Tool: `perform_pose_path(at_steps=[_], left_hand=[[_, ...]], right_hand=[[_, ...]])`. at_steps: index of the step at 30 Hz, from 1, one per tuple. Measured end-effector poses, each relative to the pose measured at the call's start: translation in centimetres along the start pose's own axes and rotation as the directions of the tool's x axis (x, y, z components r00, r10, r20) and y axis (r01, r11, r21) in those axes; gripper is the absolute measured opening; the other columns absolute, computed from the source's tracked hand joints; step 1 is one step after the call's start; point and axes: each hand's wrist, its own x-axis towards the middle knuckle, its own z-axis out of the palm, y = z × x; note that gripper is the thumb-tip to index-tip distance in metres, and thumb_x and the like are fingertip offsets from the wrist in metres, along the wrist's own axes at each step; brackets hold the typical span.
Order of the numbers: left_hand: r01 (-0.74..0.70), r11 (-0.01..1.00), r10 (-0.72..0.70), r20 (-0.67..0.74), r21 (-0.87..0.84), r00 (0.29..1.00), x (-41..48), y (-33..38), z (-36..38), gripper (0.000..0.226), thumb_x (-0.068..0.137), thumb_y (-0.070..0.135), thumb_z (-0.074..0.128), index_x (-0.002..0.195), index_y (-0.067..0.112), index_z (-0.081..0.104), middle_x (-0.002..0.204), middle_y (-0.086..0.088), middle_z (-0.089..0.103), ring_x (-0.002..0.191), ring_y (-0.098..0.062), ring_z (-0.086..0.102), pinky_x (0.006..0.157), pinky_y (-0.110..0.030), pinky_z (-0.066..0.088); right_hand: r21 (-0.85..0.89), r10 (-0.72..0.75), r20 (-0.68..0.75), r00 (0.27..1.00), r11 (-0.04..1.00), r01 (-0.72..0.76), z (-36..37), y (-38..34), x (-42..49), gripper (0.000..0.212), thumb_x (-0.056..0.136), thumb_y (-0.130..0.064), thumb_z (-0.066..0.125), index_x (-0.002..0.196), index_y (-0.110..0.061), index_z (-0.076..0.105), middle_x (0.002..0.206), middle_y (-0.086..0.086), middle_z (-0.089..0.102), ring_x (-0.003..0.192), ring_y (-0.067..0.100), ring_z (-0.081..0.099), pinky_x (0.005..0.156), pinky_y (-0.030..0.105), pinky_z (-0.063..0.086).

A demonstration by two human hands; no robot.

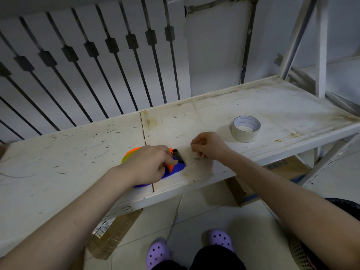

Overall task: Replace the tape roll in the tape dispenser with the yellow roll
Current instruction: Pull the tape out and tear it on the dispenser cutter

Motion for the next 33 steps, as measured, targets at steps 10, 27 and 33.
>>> perform_pose_path(at_steps=[10, 27, 33], left_hand=[[0.25, 0.919, -0.235, 0.087, -0.304, 0.968, 7.8, -0.8, -0.4, 0.029, 0.091, 0.011, 0.046, 0.104, 0.017, 0.071, 0.114, -0.001, 0.068, 0.109, -0.019, 0.058, 0.09, -0.029, 0.047], [0.337, 0.795, -0.214, 0.287, -0.505, 0.934, 8.4, -1.9, -0.3, 0.012, 0.088, 0.015, 0.059, 0.08, 0.02, 0.067, 0.087, 0.001, 0.066, 0.088, -0.018, 0.061, 0.084, -0.032, 0.051], [0.347, 0.817, -0.232, 0.289, -0.46, 0.929, 8.3, -1.6, -0.5, 0.01, 0.088, 0.014, 0.06, 0.092, 0.011, 0.069, 0.091, -0.001, 0.065, 0.089, -0.017, 0.058, 0.083, -0.03, 0.05]], right_hand=[[-0.062, -0.204, -0.136, 0.969, 0.978, 0.198, 1.1, 1.2, -1.2, 0.007, 0.087, -0.008, 0.059, 0.089, -0.011, 0.064, 0.08, 0.009, 0.065, 0.062, 0.008, 0.055, 0.065, 0.032, 0.052], [-0.017, -0.252, -0.179, 0.951, 0.967, 0.253, 1.5, 2.3, -1.6, 0.009, 0.087, -0.01, 0.06, 0.084, -0.019, 0.061, 0.084, 0.006, 0.065, 0.069, 0.012, 0.055, 0.068, 0.029, 0.05], [-0.021, -0.235, -0.172, 0.957, 0.972, 0.235, 1.4, 2.5, -1.6, 0.008, 0.087, -0.013, 0.061, 0.084, -0.02, 0.062, 0.086, 0.004, 0.066, 0.067, 0.007, 0.054, 0.068, 0.027, 0.051]])
